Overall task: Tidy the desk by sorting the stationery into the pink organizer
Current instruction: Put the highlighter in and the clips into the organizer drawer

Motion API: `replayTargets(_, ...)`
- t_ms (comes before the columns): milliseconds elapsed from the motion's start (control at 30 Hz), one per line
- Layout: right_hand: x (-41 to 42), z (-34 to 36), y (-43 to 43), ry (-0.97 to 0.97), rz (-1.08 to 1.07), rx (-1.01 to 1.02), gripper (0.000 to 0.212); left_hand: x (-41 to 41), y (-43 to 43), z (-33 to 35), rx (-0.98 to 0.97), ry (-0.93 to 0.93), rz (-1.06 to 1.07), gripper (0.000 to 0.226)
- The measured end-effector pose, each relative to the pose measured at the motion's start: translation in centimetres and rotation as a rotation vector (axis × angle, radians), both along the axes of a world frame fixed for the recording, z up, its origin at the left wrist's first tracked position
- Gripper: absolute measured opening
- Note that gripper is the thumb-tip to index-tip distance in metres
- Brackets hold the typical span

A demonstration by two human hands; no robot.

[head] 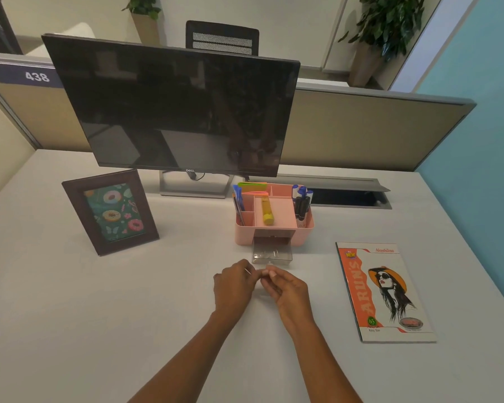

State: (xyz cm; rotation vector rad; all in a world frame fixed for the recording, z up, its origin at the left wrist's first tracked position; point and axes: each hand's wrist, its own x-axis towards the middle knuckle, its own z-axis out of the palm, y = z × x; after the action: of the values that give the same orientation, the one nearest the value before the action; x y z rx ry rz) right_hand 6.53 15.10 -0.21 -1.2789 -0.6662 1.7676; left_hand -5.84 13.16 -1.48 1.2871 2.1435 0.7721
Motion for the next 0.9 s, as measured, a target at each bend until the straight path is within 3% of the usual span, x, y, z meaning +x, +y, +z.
replayTargets(300, -1.0, 1.2, 3.0, 0.079, -0.223, -0.114, 0.016, 1.0, 4.8, 1.7, 0.048, -0.256, 0.153, 0.012)
replayTargets(667, -0.5, 1.0, 3.2, 0.083, -0.231, -0.08, 0.018, 0.9, 4.2, 1.0, 0.089, -0.223, 0.196, 0.02)
replayTargets(900, 0.4, 0.4, 2.7, -0.065, -0.425, -0.133, 0.019, 0.9, 2.3, 0.0, 0.114, -0.255, 0.3, 0.026)
